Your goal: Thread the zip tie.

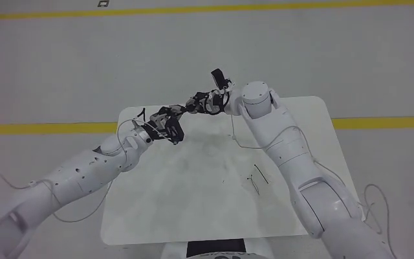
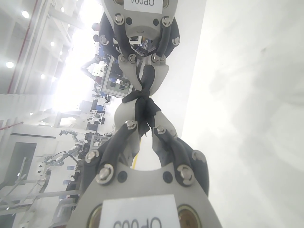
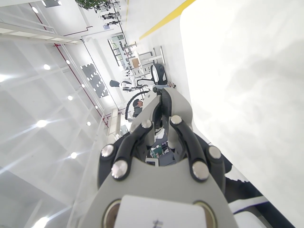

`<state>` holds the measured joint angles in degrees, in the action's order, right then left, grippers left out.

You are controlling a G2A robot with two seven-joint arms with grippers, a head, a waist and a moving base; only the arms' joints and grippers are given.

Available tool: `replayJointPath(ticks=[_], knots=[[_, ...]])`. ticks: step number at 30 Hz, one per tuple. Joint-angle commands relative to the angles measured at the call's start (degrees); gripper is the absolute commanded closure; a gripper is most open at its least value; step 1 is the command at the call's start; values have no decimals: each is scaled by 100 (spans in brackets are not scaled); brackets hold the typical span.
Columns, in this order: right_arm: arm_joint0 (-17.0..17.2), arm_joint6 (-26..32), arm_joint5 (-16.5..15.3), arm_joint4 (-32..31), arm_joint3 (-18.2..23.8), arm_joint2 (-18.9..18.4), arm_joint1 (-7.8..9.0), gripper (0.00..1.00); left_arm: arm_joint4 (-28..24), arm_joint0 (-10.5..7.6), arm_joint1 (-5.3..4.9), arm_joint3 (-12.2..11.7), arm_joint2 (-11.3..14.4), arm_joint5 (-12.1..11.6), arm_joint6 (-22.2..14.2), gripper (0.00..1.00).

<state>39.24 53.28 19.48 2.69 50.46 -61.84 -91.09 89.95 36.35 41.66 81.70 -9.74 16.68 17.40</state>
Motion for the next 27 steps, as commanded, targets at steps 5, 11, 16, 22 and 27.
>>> replayJointPath(ticks=[5,11,16,22,27], knots=[[6,-53,0,-37,34,32,37,0,0,48,2,26,0,43,27,100],[17,-109,0,-97,59,48,83,0,-184,195,-2,55,-120,-23,228,100],[76,-197,0,-222,158,-59,167,0,-988,344,-33,-124,-423,-559,880,100],[215,-242,0,-317,303,-253,286,0,-1605,513,-57,-438,-741,-1153,1675,100],[238,-235,0,-358,310,-282,313,0,-1610,570,-54,-611,-898,-1532,1890,100]])
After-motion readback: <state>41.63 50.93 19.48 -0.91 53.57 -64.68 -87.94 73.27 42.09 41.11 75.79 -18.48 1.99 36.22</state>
